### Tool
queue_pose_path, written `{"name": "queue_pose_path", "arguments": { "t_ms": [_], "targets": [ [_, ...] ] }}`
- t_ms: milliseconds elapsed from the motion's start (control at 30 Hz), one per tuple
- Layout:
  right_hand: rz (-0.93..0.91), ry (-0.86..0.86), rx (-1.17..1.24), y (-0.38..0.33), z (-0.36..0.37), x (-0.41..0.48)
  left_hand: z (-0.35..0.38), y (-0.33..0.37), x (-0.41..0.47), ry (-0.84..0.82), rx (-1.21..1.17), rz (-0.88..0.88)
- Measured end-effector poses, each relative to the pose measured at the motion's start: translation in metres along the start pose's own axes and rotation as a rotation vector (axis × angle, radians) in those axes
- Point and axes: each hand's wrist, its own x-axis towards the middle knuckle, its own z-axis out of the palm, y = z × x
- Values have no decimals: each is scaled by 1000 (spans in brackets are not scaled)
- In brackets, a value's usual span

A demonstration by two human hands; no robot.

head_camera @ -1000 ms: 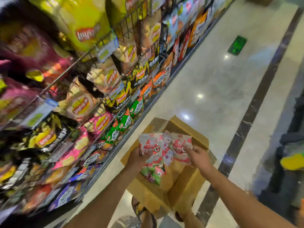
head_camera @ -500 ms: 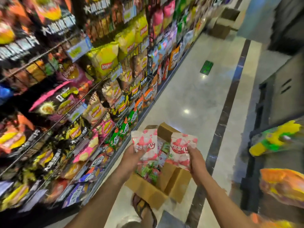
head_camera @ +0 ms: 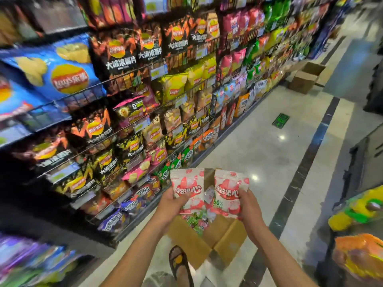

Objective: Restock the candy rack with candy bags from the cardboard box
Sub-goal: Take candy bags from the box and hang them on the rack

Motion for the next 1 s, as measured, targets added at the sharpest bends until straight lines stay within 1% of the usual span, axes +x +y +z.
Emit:
{"name": "queue_pose_path", "arguments": {
  "t_ms": [67, 200, 300, 400, 567, 633, 700, 867, 1000],
  "targets": [
    [-42, -63, -9, -7, 5, -24, -6, -3, -27, 41, -1, 20],
    [-172, -126, -88, -23, 21, -59, -26, -2, -73, 112, -10, 61],
    [-237, -212, -143, -29, 37, -75, -47, 4, -103, 180, -34, 98],
    [-272, -279, -148, -33, 61, -85, -68, 9, -128, 253, -44, 142],
    [-282, -383, -183, -32, 114, -92, -110, 11, -170, 392, -21, 206],
    [-316, -451, -208, -34, 138, -99, -128, 12, -189, 431, -44, 213],
    [-357, -513, -231, -37, 165, -112, -148, 11, -208, 491, -75, 214],
    [-393, -637, -232, -34, 236, -145, -208, -1, -254, 643, -133, 228],
    [-408, -734, -261, -30, 294, -177, -256, -13, -291, 709, -155, 233]
  ]
}}
